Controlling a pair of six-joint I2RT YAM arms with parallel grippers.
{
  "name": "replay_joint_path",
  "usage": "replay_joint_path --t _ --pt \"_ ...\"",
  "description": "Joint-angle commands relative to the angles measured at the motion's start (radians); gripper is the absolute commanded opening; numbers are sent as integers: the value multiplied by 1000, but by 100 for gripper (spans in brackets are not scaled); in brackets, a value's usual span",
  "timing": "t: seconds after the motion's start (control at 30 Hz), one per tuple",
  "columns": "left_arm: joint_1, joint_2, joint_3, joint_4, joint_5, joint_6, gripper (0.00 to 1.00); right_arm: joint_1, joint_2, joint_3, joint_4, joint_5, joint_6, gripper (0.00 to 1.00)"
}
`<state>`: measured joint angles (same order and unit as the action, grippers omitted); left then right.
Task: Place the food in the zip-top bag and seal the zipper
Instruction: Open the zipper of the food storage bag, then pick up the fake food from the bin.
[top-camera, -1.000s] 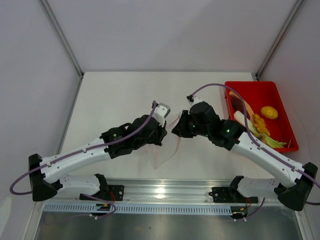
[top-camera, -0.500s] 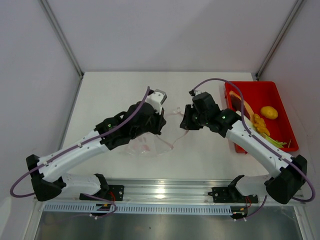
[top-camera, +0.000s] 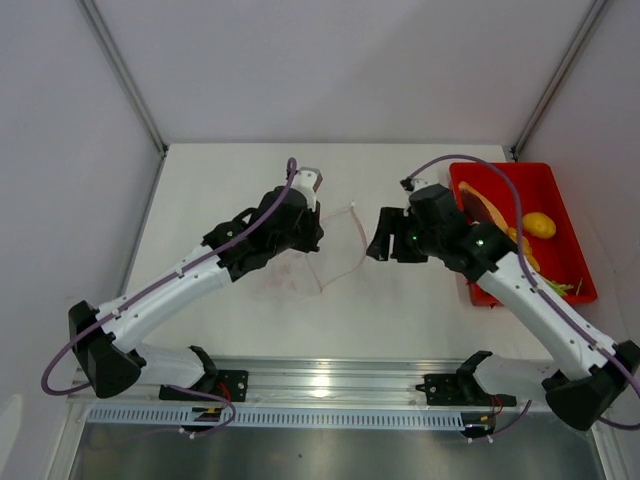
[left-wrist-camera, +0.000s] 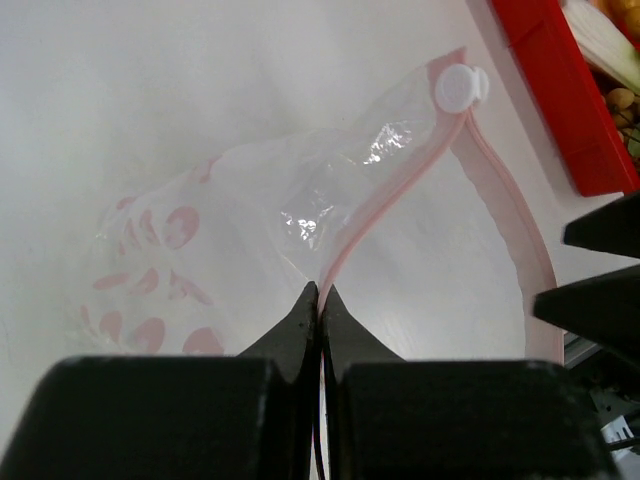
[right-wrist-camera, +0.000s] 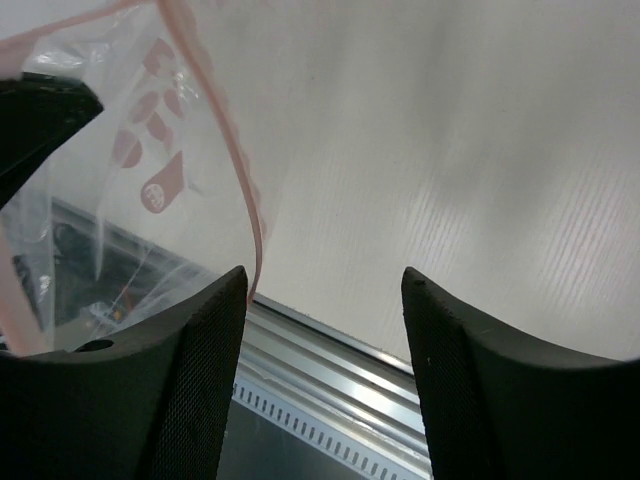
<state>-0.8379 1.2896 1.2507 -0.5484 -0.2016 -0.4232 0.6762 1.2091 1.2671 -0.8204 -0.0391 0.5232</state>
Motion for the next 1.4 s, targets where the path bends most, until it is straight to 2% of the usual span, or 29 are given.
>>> replay_joint_path --t 0.0,0.1,0.17,0.3,0.33,0.4,0.43,0.57,0.77,0.8,0.83,0.87,0.93,1.07,1.17,1.37 --pt "6 4 6 47 28 -14 1 -58 -114 26 -82 39 64 70" --pt "10 17 7 51 33 -14 1 -130 -170 6 -94 48 63 72" --pt "11 23 9 48 39 -11 1 -180 -192 9 -109 88 61 80" --pt "11 13 16 36 31 0 1 -400 -189 21 -111 41 14 80" --pt "13 5 12 38 30 1 0 -494 -183 25 -85 6 -9 80" --pt "13 -15 -5 42 33 1 0 -584 -146 15 -40 -5 -20 85" --pt "13 -19 -8 44 34 -2 0 -662 -128 6 33 -11 -31 85" --pt "13 -47 -37 56 70 -8 0 -785 13 -38 253 -18 -72 85" --pt "11 -98 -97 64 122 -8 0 -865 380 153 371 -107 -221 85" --pt "13 -105 -100 70 129 -8 1 -866 429 193 356 -110 -294 85" --pt "13 -113 -105 67 136 -9 0 -871 531 242 334 -107 -320 85" --pt "13 -124 -115 62 146 -11 0 -879 579 344 304 -105 -345 85" --pt "13 -141 -132 73 156 -17 1 -912 703 434 227 -67 -373 85" --pt "16 -144 -152 87 172 -12 1 -961 826 567 244 -107 -351 87" --pt "20 -139 -154 87 186 -5 1 -975 912 647 196 -81 -368 88" --pt "22 -145 -189 123 249 -14 0 -1011 954 611 225 -133 -403 88"
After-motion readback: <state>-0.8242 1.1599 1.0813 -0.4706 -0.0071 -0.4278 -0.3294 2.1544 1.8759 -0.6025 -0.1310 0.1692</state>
